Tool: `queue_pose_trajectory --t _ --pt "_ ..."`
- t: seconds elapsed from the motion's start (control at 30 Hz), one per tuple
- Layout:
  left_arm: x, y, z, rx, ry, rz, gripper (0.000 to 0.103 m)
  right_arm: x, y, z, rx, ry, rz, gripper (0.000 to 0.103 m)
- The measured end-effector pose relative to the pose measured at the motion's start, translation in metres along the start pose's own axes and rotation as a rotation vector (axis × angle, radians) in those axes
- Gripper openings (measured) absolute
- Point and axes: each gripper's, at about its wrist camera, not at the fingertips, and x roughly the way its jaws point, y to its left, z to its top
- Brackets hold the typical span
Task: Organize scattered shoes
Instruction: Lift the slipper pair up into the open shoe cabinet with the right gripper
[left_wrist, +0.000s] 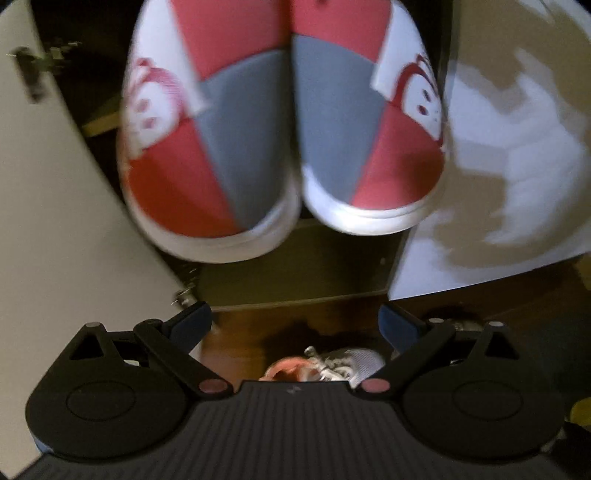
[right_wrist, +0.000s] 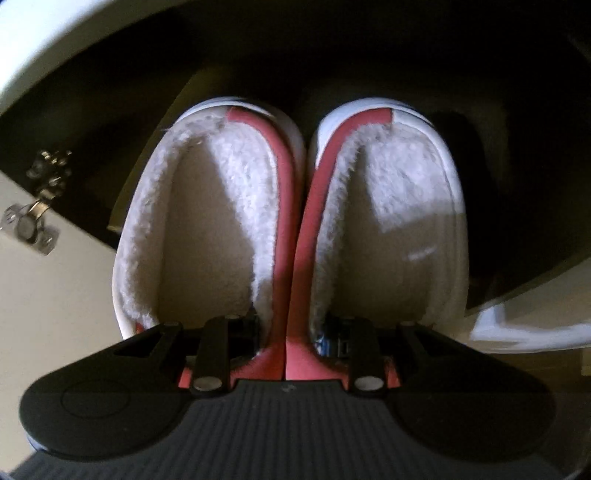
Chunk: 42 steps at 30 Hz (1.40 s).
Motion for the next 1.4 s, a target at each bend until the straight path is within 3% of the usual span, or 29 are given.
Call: queue_pose_trajectory --t 0.17,0.27,0.47,0.67,0.9,0.93,1.0,1.03,1.07,1.13,1.2,1.27,1.4 --pt "0.036 0.012 0.008 -0.040 -0.026 -0.020 0.098 -0.001 0.006 0.003 -0.001 -0.019 -0.031 0.026" --pt "0.036 0.011 0.013 -0.019 -0.093 -0.013 0.098 -0.004 0.005 0.004 -0.019 -0.026 -0.034 0.025" --pt "0.032 0.009 0.016 -0.034 -0.077 -0.079 0.094 -0.014 0.006 0.003 -0.090 -0.083 -0.041 0.028" --pt "0.024 0.015 0.018 -0.093 -0.059 -0.101 0.087 -0.025 -0.007 -0.015 -0.126 -0.243 0.002 0.031" --pt "0.007 0.019 0.025 -0.061 -0.079 -0.075 0.086 -0.035 -0.022 -0.009 -0.017 -0.359 0.029 0.038" --pt "0.004 0.019 0.025 -0.051 -0.083 -0.074 0.086 -0.034 -0.023 -0.007 -0.011 -0.360 0.026 0.039" --pt "-0.001 0.017 0.025 -0.022 -0.100 -0.056 0.087 -0.036 -0.026 0.000 0.019 -0.366 0.014 0.052" --pt "-0.003 0.015 0.026 -0.005 -0.108 -0.051 0.087 -0.038 -0.027 0.002 0.034 -0.380 0.013 0.066" --pt "-0.006 0.014 0.026 0.013 -0.117 -0.051 0.087 -0.040 -0.029 0.001 0.043 -0.431 0.017 0.079" --pt "-0.011 0.009 0.029 0.048 -0.126 -0.052 0.089 -0.042 -0.030 -0.006 0.020 -0.546 0.016 0.087" --pt "-0.014 0.004 0.030 0.075 -0.123 -0.056 0.092 -0.042 -0.042 -0.018 -0.074 -0.652 0.007 0.087" --pt "-0.016 -0.002 0.026 0.137 -0.130 -0.035 0.092 -0.043 -0.047 -0.029 -0.099 -0.661 0.035 0.088" --pt "-0.021 -0.008 0.022 0.206 -0.127 -0.033 0.093 -0.033 0.004 -0.018 -0.165 -0.675 0.026 0.093"
